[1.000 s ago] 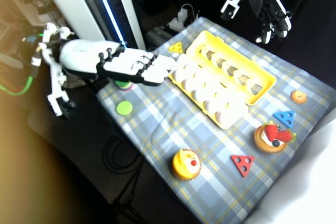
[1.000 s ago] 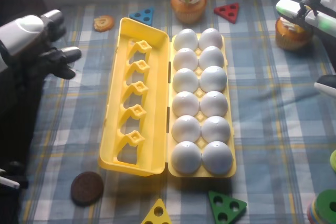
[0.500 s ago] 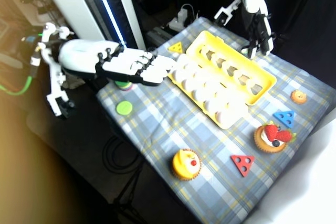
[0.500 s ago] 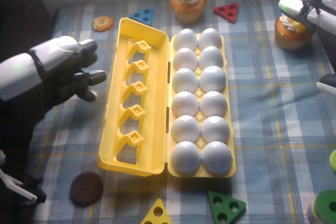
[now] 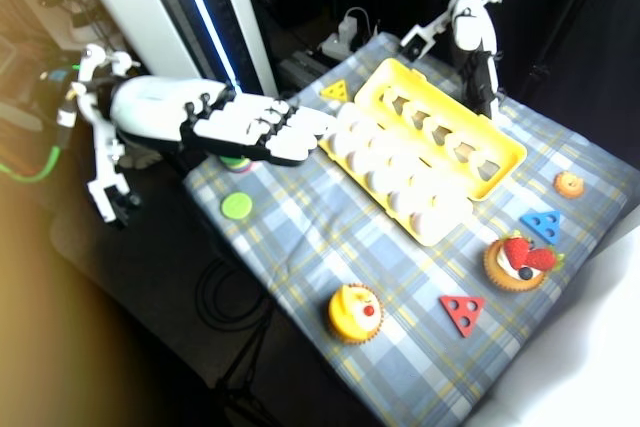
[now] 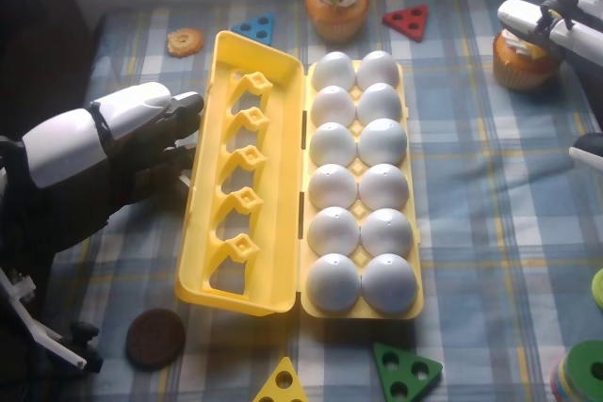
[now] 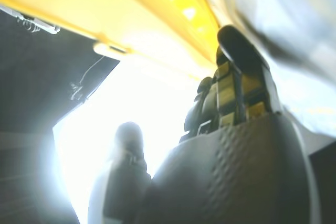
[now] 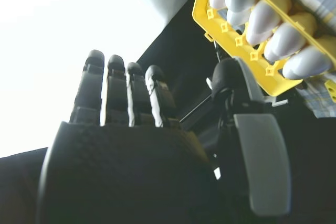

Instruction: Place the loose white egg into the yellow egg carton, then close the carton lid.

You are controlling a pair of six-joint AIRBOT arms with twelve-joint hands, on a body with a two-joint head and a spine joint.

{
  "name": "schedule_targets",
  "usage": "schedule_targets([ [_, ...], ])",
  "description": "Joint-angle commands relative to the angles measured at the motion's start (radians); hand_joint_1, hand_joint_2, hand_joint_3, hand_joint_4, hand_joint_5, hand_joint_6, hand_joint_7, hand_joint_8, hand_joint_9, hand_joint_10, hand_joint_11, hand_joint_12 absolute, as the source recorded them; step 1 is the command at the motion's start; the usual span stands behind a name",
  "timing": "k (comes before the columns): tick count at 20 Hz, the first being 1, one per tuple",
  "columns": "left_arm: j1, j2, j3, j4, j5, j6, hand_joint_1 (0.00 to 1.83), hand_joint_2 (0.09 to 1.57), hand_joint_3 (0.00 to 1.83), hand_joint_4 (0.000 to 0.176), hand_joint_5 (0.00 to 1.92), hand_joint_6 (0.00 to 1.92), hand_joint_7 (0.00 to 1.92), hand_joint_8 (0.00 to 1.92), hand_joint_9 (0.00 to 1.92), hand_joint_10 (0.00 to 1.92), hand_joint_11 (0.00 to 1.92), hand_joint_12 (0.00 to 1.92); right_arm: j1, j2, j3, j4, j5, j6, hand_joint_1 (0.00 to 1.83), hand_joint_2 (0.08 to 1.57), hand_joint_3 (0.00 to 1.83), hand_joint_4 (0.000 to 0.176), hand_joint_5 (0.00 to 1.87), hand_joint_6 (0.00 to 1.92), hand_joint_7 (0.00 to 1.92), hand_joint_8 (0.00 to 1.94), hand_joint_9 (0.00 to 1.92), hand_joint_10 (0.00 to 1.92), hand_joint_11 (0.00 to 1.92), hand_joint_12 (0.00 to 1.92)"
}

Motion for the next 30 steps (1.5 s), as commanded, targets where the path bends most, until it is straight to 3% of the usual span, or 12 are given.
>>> schedule_targets([
  [1,-0.016,-0.003,-0.009,-0.002,-0.164,-0.014,0.00,1.17,0.00,0.022,0.00,0.00,0.00,0.00,0.35,0.05,0.22,1.49,0.005,0.005,0.001,-0.008,0.128,-0.004,0.48,1.33,0.00,0.024,0.00,0.00,0.00,0.00,0.00,0.00,0.00,0.00],
  [3,-0.023,0.012,-0.029,0.006,-0.222,-0.013,0.00,1.16,0.00,0.039,0.00,0.00,0.00,0.00,0.35,0.06,0.22,1.53,0.005,0.005,0.001,-0.007,0.128,-0.004,0.46,1.33,0.00,0.022,0.00,0.00,0.00,0.00,0.00,0.00,0.00,0.00],
  [4,-0.028,0.023,-0.041,0.008,-0.259,-0.008,0.00,1.14,0.00,0.014,0.00,0.00,0.00,0.00,0.42,0.09,0.29,1.37,0.005,0.005,0.001,-0.007,0.128,-0.004,0.47,1.33,0.00,0.025,0.00,0.00,0.00,0.00,0.00,0.00,0.00,0.00],
  [7,-0.055,0.040,-0.066,0.031,-0.321,0.017,0.00,1.14,0.00,0.013,0.00,0.00,0.00,0.00,0.43,0.07,0.33,1.22,0.005,0.005,0.000,-0.007,0.130,-0.004,0.45,1.33,0.00,0.029,0.00,0.00,0.00,0.00,0.00,0.00,0.00,0.00],
  [8,-0.068,0.040,-0.067,0.046,-0.326,0.017,0.00,1.15,0.00,0.000,0.00,0.00,0.00,0.00,0.44,0.06,0.37,1.19,0.005,0.005,0.000,-0.007,0.131,-0.004,0.45,1.33,0.00,0.021,0.00,0.00,0.00,0.00,0.00,0.00,0.00,0.00],
  [11,-0.156,0.025,-0.054,0.151,-0.266,0.014,0.00,1.16,0.00,0.000,0.00,0.00,0.00,0.00,0.45,0.06,0.39,1.18,0.005,0.006,0.000,-0.007,0.132,-0.004,0.45,1.33,0.00,0.019,0.00,0.00,0.00,0.00,0.00,0.00,0.00,0.00],
  [16,-0.313,-0.055,0.027,0.398,-0.074,-0.119,0.00,1.16,0.00,0.000,0.00,0.00,0.00,0.00,0.45,0.06,0.39,1.18,0.004,0.007,0.000,-0.007,0.132,-0.004,0.46,1.33,0.00,0.019,0.00,0.00,0.00,0.00,0.00,0.00,0.00,0.00],
  [18,-0.358,-0.080,0.052,0.495,-0.015,-0.177,0.00,1.22,0.01,0.000,0.00,0.00,0.05,0.01,0.37,0.03,0.06,1.63,0.002,0.008,0.000,-0.006,0.132,-0.003,0.45,1.33,0.00,0.051,0.00,0.00,0.00,0.00,0.00,0.00,0.00,0.00],
  [22,-0.457,-0.108,0.082,0.719,0.095,-0.286,0.00,1.23,0.01,0.000,0.00,0.00,0.04,0.01,0.35,0.02,0.02,1.62,-0.003,0.010,0.000,-0.004,0.132,0.001,0.45,1.34,0.00,0.061,0.00,0.00,0.00,0.00,0.00,0.00,0.00,0.00],
  [26,-0.529,-0.121,0.090,0.933,0.177,-0.388,0.00,1.23,0.01,0.000,0.00,0.00,0.04,0.01,0.35,0.02,0.02,1.62,-0.003,0.010,0.001,-0.002,0.132,0.001,0.45,1.34,0.00,0.061,0.00,0.00,0.00,0.00,0.00,0.00,0.00,0.00],
  [27,-0.544,-0.127,0.094,0.982,0.190,-0.418,0.00,1.22,0.00,0.029,0.00,0.00,0.00,0.00,0.29,0.00,0.00,1.67,-0.003,0.010,0.001,-0.002,0.132,0.001,0.51,1.34,0.00,0.021,0.00,0.00,0.00,0.00,0.00,0.00,0.00,0.00],
  [30,-0.584,-0.143,0.106,1.128,0.217,-0.510,0.00,1.23,0.00,0.024,0.00,0.00,0.00,0.00,0.24,0.00,0.00,1.64,-0.003,0.011,0.001,0.000,0.132,0.001,0.49,1.34,0.00,0.021,0.00,0.00,0.00,0.00,0.00,0.00,0.00,0.00],
])
